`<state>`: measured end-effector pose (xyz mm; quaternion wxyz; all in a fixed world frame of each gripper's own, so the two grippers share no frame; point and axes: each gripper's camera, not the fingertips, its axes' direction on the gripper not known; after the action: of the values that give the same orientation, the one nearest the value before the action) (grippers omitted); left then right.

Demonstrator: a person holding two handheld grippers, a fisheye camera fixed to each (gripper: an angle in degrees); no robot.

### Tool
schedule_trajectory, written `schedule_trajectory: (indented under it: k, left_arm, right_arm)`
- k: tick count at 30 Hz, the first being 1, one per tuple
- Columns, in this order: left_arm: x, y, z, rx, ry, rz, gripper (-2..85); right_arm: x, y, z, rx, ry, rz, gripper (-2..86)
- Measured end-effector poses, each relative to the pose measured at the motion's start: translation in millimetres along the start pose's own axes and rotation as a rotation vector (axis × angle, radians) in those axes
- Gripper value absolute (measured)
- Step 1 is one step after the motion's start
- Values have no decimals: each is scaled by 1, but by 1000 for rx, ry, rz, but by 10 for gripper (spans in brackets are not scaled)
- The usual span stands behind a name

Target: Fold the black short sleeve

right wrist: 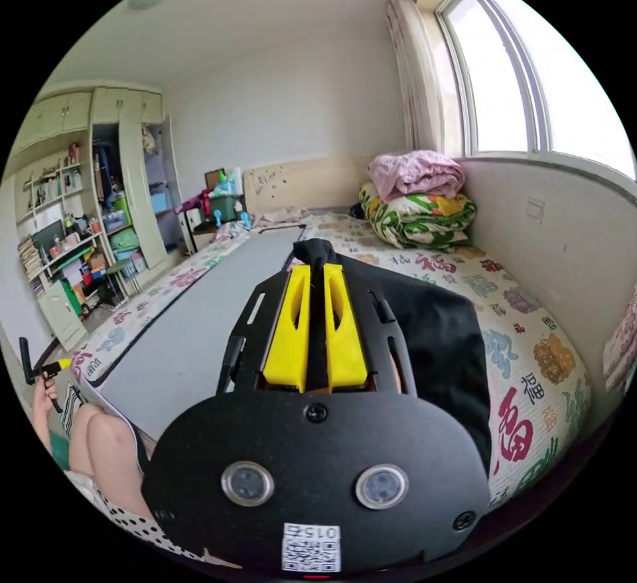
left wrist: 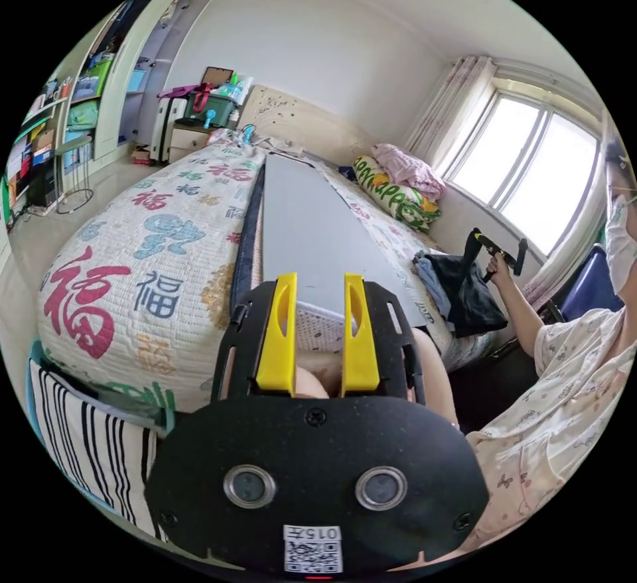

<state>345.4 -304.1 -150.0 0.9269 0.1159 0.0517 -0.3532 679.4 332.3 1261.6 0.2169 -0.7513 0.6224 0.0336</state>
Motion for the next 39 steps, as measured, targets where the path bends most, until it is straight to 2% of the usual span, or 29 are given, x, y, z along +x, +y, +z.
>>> schedule_trajectory:
  k: [3,5,12,13,16,17,21,23,24,28,33,36,39]
  left_arm:
    - [31,-26,46,56,120,52,107]
    - [58,-44,88,39,188,100,109]
    - [174,-77,311,-162,544,162,144]
    - [179,-75,332,-173,583,140,149]
    - [191,-34,463,-296,959,-198,178]
    - [193,-26,477,-297,980,-240,183]
    - [185,26,545,-274,980,-541,255]
    - [188,45,569,-375,959,-597,254]
    - [196,55,578,-430,937,-572,250]
    - [211,77,578,-458,831,-465,211]
    - [205,101,564,-584,741,-432,180]
    - [217,126,525,-552,582,-346,178]
    - [220,143,523,-498,532,-350,175]
  right_arm:
    - [-22,-13,-123,120,-151,55,42]
    - [-29,-6,-219,236,-349,114,42]
    - [-83,49,-453,376,-670,61,43]
    - [-89,61,-491,400,-719,49,43]
    - [-100,95,-577,453,-824,29,43]
    - [-103,107,-606,455,-881,13,43]
    - [-116,149,-680,457,-967,-62,43]
    - [-122,177,-715,446,-941,-75,44]
    - [-123,183,-721,442,-932,-72,44]
    - [-114,217,-746,423,-912,8,45]
    - [-110,237,-780,455,-903,43,45]
    - [-112,247,-794,461,-908,32,45]
    - [-111,256,-797,471,-913,44,46]
